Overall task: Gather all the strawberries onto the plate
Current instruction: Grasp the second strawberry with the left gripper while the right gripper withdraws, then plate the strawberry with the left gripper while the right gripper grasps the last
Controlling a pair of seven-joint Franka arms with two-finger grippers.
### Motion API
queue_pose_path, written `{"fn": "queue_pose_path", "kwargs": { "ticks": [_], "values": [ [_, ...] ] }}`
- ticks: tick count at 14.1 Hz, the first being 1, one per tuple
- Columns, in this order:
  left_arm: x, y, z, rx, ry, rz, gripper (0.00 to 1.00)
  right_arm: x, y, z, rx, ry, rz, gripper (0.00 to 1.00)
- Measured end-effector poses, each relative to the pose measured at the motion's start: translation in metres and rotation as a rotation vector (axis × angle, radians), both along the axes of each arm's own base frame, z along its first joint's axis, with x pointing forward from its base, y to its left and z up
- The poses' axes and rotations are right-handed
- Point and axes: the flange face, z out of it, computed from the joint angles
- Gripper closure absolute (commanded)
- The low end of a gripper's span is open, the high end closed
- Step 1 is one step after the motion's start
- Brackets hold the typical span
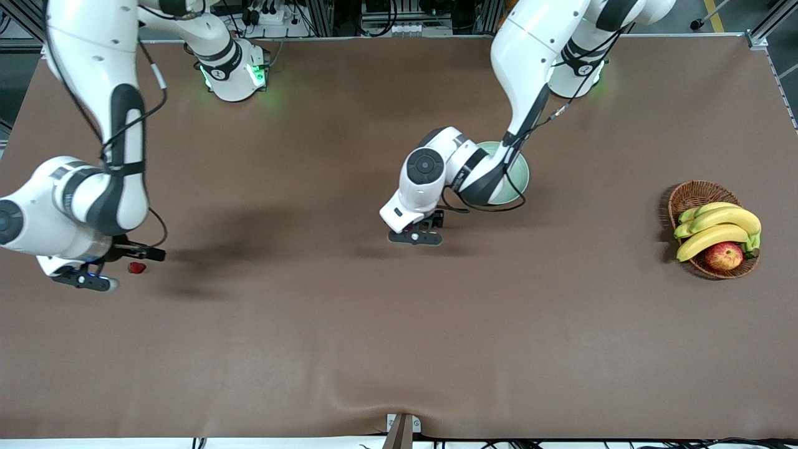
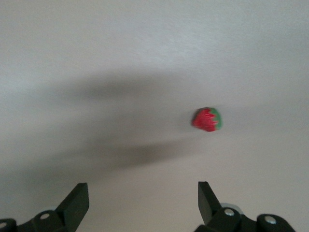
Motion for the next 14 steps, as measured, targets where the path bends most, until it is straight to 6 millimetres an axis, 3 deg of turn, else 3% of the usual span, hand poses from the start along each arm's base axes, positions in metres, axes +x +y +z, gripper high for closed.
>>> {"fn": "queue_pose_path", "kwargs": {
  "ticks": [2, 4, 6, 9, 13, 14],
  "values": [
    [-0.006, -0.006, -0.007, 0.004, 0.005, -0.008, 0.21, -0.004, -0.031, -0.012, 0.017, -0.02, 0.066, 0.0],
    [-0.007, -0.007, -0.009, 0.005, 0.006, -0.01, 0.27, -0.003, -0.045, -0.023, 0.004, -0.047, 0.127, 0.0],
    [-0.006, -0.006, -0.01, 0.007, 0.007, -0.009, 0.36, 0.0, -0.047, -0.033, -0.017, -0.058, 0.191, 0.0],
    [-0.006, -0.006, -0.012, 0.009, 0.008, -0.008, 0.36, 0.004, -0.045, -0.051, -0.036, -0.075, 0.219, 0.0],
    [-0.006, -0.005, -0.016, 0.012, 0.011, -0.007, 0.4, 0.001, -0.057, -0.073, -0.025, -0.085, 0.198, 0.0],
    [-0.006, -0.005, -0.018, 0.012, 0.01, -0.007, 0.48, -0.001, -0.061, -0.078, -0.014, -0.091, 0.186, 0.0]
  ]
}}
